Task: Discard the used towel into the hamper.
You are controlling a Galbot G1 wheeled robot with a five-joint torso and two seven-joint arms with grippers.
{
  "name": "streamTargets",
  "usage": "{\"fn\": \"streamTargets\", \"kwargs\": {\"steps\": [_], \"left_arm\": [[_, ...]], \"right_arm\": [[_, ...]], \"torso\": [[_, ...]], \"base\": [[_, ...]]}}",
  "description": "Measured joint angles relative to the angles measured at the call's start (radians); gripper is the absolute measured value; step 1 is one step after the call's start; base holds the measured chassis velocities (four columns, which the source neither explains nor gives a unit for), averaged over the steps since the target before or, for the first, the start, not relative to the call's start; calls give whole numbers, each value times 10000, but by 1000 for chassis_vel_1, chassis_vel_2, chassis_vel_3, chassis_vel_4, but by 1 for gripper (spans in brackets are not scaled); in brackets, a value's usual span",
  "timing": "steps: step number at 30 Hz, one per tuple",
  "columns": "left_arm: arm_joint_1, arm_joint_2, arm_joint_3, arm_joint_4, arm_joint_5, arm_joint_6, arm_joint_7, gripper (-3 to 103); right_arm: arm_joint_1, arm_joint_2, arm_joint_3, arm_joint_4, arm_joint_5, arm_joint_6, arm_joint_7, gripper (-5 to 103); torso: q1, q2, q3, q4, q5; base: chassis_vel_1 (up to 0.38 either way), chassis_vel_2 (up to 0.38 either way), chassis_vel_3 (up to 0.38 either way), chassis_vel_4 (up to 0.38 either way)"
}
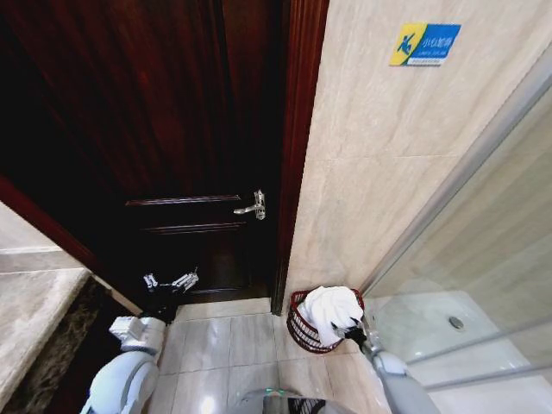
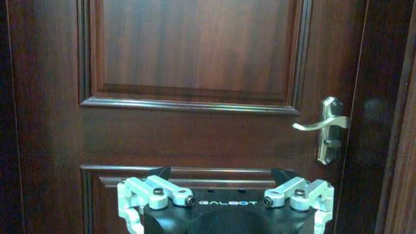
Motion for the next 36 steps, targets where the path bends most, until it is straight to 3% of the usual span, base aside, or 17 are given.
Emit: {"fn": "streamTargets", "kwargs": {"steps": [7,10,14,36], "left_arm": [[0,0,0,0,0,0,0,100],[0,0,0,0,0,0,1,100],[0,0,0,0,0,0,0,100],[0,0,0,0,0,0,0,100]], "right_arm": [[1219,505,174,-1934,-834,349,41,100],[2285,693,697,-3379,-1726,507,155,100],[2949,747,920,-4240,-1955,418,271,100],[3219,976,947,-5028,-1909,-563,1129,100]], "torso": [[2,7,3,-3,-2],[4,8,5,1,-1],[6,9,6,2,-1],[7,17,8,2,2]], "base": [[0,0,0,0],[0,0,0,0],[0,0,0,0],[0,0,0,0]]}}
